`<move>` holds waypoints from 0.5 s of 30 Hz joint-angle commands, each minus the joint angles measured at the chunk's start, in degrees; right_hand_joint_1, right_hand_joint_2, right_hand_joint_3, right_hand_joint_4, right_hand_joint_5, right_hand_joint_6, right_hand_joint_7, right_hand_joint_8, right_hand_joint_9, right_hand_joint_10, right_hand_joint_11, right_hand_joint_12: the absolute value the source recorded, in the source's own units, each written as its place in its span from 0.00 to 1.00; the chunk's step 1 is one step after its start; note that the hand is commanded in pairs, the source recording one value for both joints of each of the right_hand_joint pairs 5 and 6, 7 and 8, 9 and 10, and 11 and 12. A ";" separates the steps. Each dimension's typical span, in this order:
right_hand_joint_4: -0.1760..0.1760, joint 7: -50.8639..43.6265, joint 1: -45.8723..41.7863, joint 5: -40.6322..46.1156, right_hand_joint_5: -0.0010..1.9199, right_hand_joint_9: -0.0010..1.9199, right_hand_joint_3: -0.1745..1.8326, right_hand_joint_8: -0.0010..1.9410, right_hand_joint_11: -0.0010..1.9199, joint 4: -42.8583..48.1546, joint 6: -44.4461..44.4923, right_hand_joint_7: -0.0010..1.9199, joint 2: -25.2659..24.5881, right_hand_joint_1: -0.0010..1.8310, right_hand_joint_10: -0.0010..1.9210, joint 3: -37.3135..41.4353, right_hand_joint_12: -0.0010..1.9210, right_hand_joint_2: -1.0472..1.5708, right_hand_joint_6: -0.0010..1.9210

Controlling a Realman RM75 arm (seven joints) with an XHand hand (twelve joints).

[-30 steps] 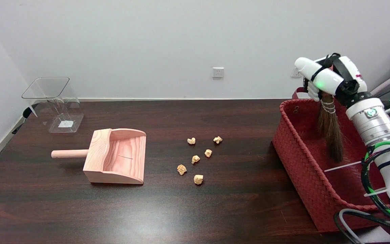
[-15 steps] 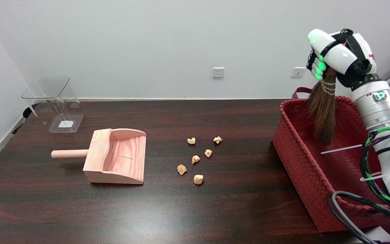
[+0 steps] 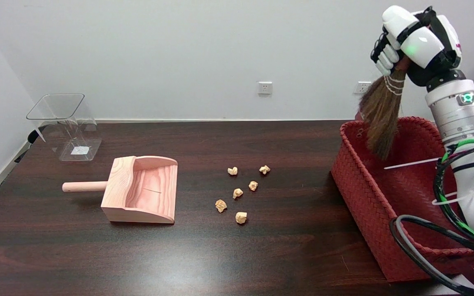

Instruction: Pick up the broom.

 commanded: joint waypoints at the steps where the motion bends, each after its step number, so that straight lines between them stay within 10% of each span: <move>1: 0.50 5.84 6.72 0.09 1.00 1.00 0.32 0.99 1.00 0.19 -2.08 1.00 0.38 0.42 1.00 -5.37 1.00 1.00 1.00; 15: 0.50 5.36 10.57 0.09 1.00 1.00 0.31 0.99 1.00 0.16 0.07 1.00 -0.66 0.43 1.00 -13.18 1.00 1.00 1.00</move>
